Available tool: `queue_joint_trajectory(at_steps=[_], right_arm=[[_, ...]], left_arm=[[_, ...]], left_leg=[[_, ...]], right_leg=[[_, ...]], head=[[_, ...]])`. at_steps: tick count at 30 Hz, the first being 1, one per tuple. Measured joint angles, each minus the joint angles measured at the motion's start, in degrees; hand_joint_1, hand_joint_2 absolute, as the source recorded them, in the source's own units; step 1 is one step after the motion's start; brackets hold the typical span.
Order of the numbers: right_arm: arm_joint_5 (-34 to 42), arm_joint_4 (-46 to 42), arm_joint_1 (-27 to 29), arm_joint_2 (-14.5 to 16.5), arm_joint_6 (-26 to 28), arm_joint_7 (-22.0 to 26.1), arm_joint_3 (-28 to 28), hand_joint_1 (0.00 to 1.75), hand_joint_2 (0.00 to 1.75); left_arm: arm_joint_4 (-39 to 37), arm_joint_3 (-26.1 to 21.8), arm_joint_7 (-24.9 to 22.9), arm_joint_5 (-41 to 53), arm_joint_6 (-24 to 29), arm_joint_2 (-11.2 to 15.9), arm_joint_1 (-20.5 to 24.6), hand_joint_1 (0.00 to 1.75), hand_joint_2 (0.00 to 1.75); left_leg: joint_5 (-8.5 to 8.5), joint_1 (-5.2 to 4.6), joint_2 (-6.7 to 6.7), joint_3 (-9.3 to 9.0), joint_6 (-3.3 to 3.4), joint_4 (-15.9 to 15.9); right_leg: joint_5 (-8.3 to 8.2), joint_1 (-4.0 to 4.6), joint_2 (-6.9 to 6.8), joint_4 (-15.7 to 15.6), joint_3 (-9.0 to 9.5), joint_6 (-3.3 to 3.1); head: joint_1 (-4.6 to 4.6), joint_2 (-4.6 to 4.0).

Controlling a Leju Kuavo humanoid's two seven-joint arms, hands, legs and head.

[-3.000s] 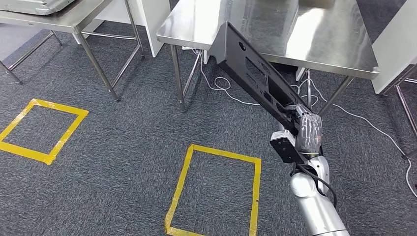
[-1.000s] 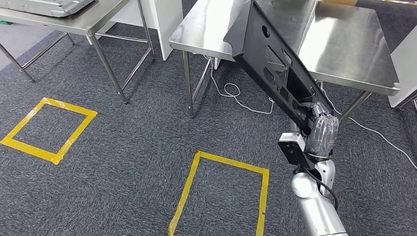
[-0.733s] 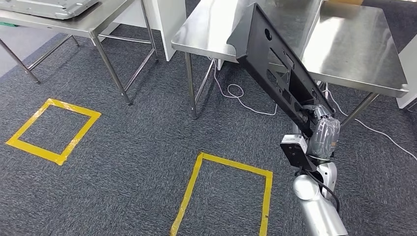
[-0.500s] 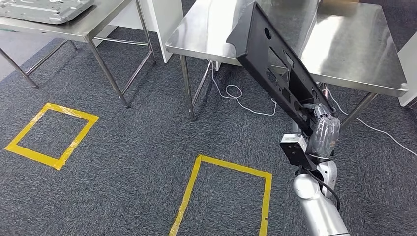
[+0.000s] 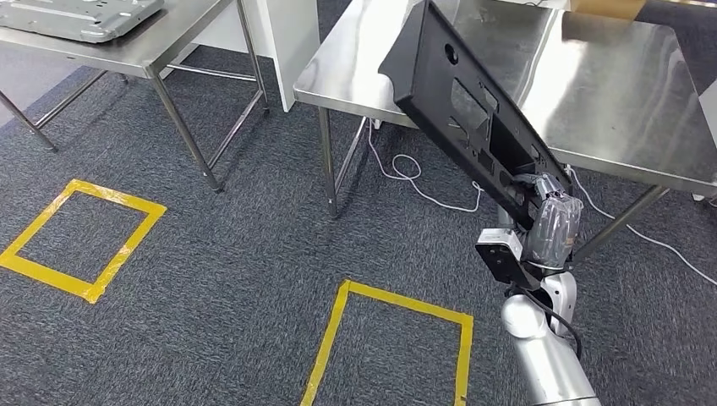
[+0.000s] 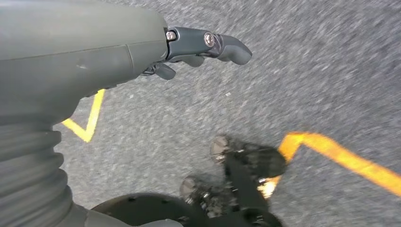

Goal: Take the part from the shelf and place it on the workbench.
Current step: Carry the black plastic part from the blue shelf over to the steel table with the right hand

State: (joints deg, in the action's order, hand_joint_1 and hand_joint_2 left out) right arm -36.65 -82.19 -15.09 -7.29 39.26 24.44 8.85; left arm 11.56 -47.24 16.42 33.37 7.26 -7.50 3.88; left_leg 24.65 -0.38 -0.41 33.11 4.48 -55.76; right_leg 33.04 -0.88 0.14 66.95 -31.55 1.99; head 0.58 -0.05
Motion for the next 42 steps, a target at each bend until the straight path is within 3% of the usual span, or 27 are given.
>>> queue_joint_trajectory(at_steps=[2, 3, 4, 5, 6, 7, 8, 9, 10, 12, 14, 16, 18, 19, 20, 22, 23, 24, 27, 29, 31, 33, 34, 35, 37, 39, 42], right_arm=[[0.38, 0.07, 0.14, -0.32, -0.10, 0.26, 0.00, 1.75, 1.75], [0.59, 0.14, 0.26, -0.42, -0.15, 0.34, 0.00, 1.75, 1.75], [0.74, 0.20, 0.33, -0.52, -0.19, 0.40, -0.01, 1.75, 1.75], [0.83, 0.26, 0.38, -0.64, -0.20, 0.49, -0.01, 1.75, 1.75], [0.88, 0.33, 0.44, -0.75, -0.19, 0.59, -0.02, 1.75, 1.75], [0.89, 0.43, 0.51, -0.90, -0.19, 0.75, -0.02, 1.75, 1.75], [0.89, 0.51, 0.65, -1.01, -0.18, 0.91, 0.00, 1.75, 1.75], [0.88, 0.60, 0.81, -1.10, -0.18, 1.04, 0.02, 1.75, 1.75], [0.89, 0.63, 0.89, -1.21, -0.17, 1.18, 0.03, 1.75, 1.75], [0.96, 0.56, 0.91, -1.36, -0.13, 1.32, 0.00, 1.75, 1.75], [1.02, 0.43, 0.80, -1.51, -0.07, 1.46, -0.06, 1.75, 1.75], [1.00, 0.37, 0.85, -1.59, -0.05, 1.57, -0.07, 1.75, 1.75], [1.02, 0.37, 1.02, -1.55, -0.05, 1.60, -0.05, 1.75, 1.75], [1.02, 0.38, 1.08, -1.53, -0.05, 1.60, -0.04, 1.75, 1.75], [1.02, 0.38, 1.10, -1.52, -0.05, 1.60, -0.04, 1.75, 1.75], [1.03, 0.40, 1.04, -1.45, -0.06, 1.62, -0.03, 1.75, 1.75], [1.04, 0.43, 0.97, -1.40, -0.07, 1.68, -0.01, 1.75, 1.75], [1.08, 0.46, 0.90, -1.34, -0.08, 1.75, 0.01, 1.75, 1.75], [1.16, 0.47, 0.64, -1.26, -0.09, 1.97, 0.06, 1.75, 1.75], [1.17, 0.49, 0.21, -1.27, -0.09, 2.04, 0.08, 1.75, 1.75], [1.24, 0.56, -0.14, -1.32, -0.09, 2.08, 0.10, 1.75, 1.75], [1.39, 0.73, -0.16, -1.33, -0.11, 2.12, 0.16, 1.75, 1.75], [1.63, 0.83, -0.15, -1.32, -0.20, 2.22, 0.21, 1.75, 1.75], [2.05, 0.90, -0.21, -1.32, -0.35, 2.40, 0.27, 1.75, 1.75], [3.33, 0.99, -0.45, -1.29, -0.88, 2.94, 0.39, 1.75, 1.75], [4.31, 1.08, -0.65, -1.23, -1.29, 3.33, 0.48, 1.75, 1.75], [4.76, 1.15, -0.75, -1.13, -1.39, 3.50, 0.55, 1.75, 1.75]], left_arm=[[0.00, 0.10, 0.04, 0.03, -0.04, 0.01, -0.03, 0.00, 1.75], [-0.01, 0.16, 0.06, 0.05, -0.07, 0.01, -0.13, 0.00, 1.75], [-0.02, 0.23, 0.06, 0.07, -0.08, 0.00, -0.23, 0.00, 1.75], [-0.03, 0.28, 0.06, 0.07, -0.09, -0.01, -0.30, 0.00, 1.75], [-0.07, 0.33, 0.06, 0.07, -0.10, 0.00, -0.40, 0.00, 1.75], [-0.09, 0.36, 0.07, 0.08, -0.10, 0.01, -0.44, 0.00, 1.75], [-0.11, 0.38, 0.07, 0.10, -0.12, 0.03, -0.42, 0.00, 1.75], [-0.13, 0.38, 0.08, 0.13, -0.14, 0.07, -0.42, 0.00, 1.75], [-0.13, 0.39, 0.14, 0.15, -0.17, 0.09, -0.32, 0.00, 1.75], [-0.13, 0.39, 0.33, 0.16, -0.22, 0.20, -0.13, 0.00, 1.75], [-0.13, 0.42, 0.44, 0.18, -0.19, 0.27, 0.05, 0.00, 1.75], [-0.14, 0.43, 0.24, 0.22, -0.02, 0.27, 0.02, 0.00, 1.75], [-0.15, 0.43, 0.05, 0.25, 0.11, 0.27, -0.07, 0.00, 1.75], [-0.15, 0.43, 0.04, 0.25, 0.13, 0.29, -0.09, 0.00, 1.75], [-0.15, 0.42, 0.03, 0.25, 0.14, 0.32, -0.09, 0.00, 1.75], [-0.15, 0.43, -0.04, 0.25, 0.20, 0.58, -0.07, 0.00, 1.75], [-0.15, 0.43, -0.08, 0.25, 0.24, 0.74, -0.07, 0.00, 1.75], [-0.15, 0.43, -0.14, 0.24, 0.30, 0.89, -0.07, 0.00, 1.75], [-0.15, 0.42, -0.26, 0.22, 0.42, 0.99, 0.06, 0.00, 1.75], [-0.15, 0.42, -0.28, 0.22, 0.43, 0.96, 0.17, 0.00, 1.75], [-0.15, 0.42, -0.29, 0.22, 0.40, 0.90, 0.23, 0.00, 1.75], [-0.15, 0.42, -0.30, 0.22, 0.36, 0.83, 0.23, 0.00, 1.75], [-0.16, 0.42, -0.30, 0.22, 0.33, 0.77, 0.21, 0.00, 1.75], [-0.16, 0.41, -0.30, 0.21, 0.31, 0.69, 0.18, 0.00, 1.75], [-0.17, 0.39, -0.28, 0.21, 0.30, 0.62, 0.16, 0.00, 1.75], [-0.16, 0.37, -0.20, 0.21, 0.37, 0.62, 0.17, 0.00, 1.75], [-0.15, 0.34, -0.09, 0.21, 0.45, 0.61, 0.13, 0.00, 1.75]], left_leg=[[1.12, 0.01, -0.22, -0.95, 0.00, -0.02], [1.74, 0.02, -0.32, -1.65, -0.14, -0.03], [2.39, 0.05, -0.41, -2.48, -0.34, -0.05], [3.13, 0.07, -0.46, -3.41, -0.58, -0.06], [3.88, 0.06, -0.50, -4.08, -0.87, -0.07], [4.69, -0.05, -0.53, -4.78, -1.19, -0.17], [5.48, -0.21, -0.53, -5.15, -1.54, -0.25], [6.06, -0.35, -0.52, -5.51, -1.86, -0.36], [6.47, -0.41, -0.48, -5.98, -2.11, -0.44], [6.41, -0.17, -0.33, -5.54, -2.52, -1.83], [6.40, 0.17, -0.13, -2.07, -3.15, -7.27], [8.75, 0.50, 0.00, 3.43, -3.97, -14.54], [11.24, 0.73, 0.04, 7.40, -4.38, -17.38], [10.62, 0.75, 0.07, 8.00, -4.28, -16.13], [8.34, 0.70, 0.09, 7.73, -3.95, -13.23], [1.54, 0.26, -0.10, 5.95, -2.54, -5.78], [-0.79, -0.04, -0.33, 5.19, -1.83, -3.28], [-2.05, -0.33, -0.56, 4.79, -1.23, -2.07], [-2.64, -0.45, -0.70, 3.66, -0.45, -1.02], [-3.01, -0.08, -0.53, 2.35, -0.14, 0.28], [-2.92, 0.05, -0.48, 1.89, -0.01, 0.60], [-2.61, 0.10, -0.59, 1.74, -0.16, 0.57], [-2.40, 0.19, -0.68, 1.64, -0.38, 0.49], [-2.18, 0.32, -0.76, 1.52, -0.68, 0.33], [-1.49, 0.46, -0.91, 1.50, -1.52, -0.46], [-0.80, 0.29, -1.01, 1.68, -2.31, -1.27], [-0.43, 0.49, -0.99, 1.85, -2.91, -1.76]], right_leg=[[2.46, -0.08, 0.00, 5.84, -5.27, 0.06], [2.77, -0.13, 0.00, 6.35, -6.86, 0.39], [1.86, -0.23, -0.01, 4.91, -7.41, 0.99], [-0.22, -0.41, -0.05, 1.87, -7.26, 1.77], [-3.25, -0.61, -0.14, -1.90, -6.86, 2.61], [-5.96, -0.66, -0.42, -5.24, -6.51, 2.84], [-8.13, -0.64, -0.58, -7.52, -6.07, 2.61], [-9.29, -0.56, -0.71, -8.64, -5.89, 1.86], [-9.44, -0.44, -0.79, -8.87, -5.59, 0.73], [-9.35, -0.70, -0.60, -9.02, -4.61, -0.62], [-8.97, -0.89, -0.52, -9.35, -3.46, -1.44], [-8.10, -0.76, -0.39, -9.50, -2.51, -2.08], [-7.04, -0.67, -0.15, -9.52, -1.35, -2.24], [-6.53, -0.62, -0.04, -9.54, -0.65, -2.22], [-6.02, -0.54, 0.04, -9.57, 0.08, -2.18], [-5.14, -0.40, 0.22, -9.67, 1.26, -2.01], [-4.79, -0.36, 0.34, -9.72, 1.61, -1.81], [-4.51, -0.37, 0.49, -9.79, 1.79, -1.55], [-3.95, -0.10, 0.65, -10.14, 2.13, -0.77], [-2.50, 0.15, 0.46, -7.36, 0.86, -0.71], [0.07, -0.05, 0.36, -0.24, -3.19, -0.77], [1.00, -0.39, 0.34, 5.28, -7.16, -0.10], [0.08, -0.62, 0.31, 5.03, -7.71, 0.60], [-1.66, -0.89, 0.26, 2.50, -7.04, 1.42], [-5.44, -1.38, 0.05, -5.17, -3.95, 2.68], [-7.10, -1.42, 0.01, -8.97, -2.15, 2.07], [-7.37, -1.32, 0.13, -8.99, -1.98, 0.35]], head=[[-0.21, 0.03], [-0.27, 0.03], [-0.30, 0.03], [-0.33, 0.03], [-0.44, 0.03], [-0.55, 0.04], [-0.56, 0.04], [-0.50, 0.04], [-0.41, 0.05], [-0.24, 0.05], [-0.14, 0.05], [-0.03, 0.05], [-0.03, 0.05], [-0.02, 0.05], [-0.03, 0.05], [-0.11, 0.05], [-0.11, 0.05], [-0.08, 0.05], [0.07, 0.05], [-0.04, 0.05], [-0.13, 0.05], [-0.22, 0.05], [-0.28, 0.05], [-0.33, 0.05], [-0.44, 0.05], [-0.45, 0.05], [-0.29, 0.05]])
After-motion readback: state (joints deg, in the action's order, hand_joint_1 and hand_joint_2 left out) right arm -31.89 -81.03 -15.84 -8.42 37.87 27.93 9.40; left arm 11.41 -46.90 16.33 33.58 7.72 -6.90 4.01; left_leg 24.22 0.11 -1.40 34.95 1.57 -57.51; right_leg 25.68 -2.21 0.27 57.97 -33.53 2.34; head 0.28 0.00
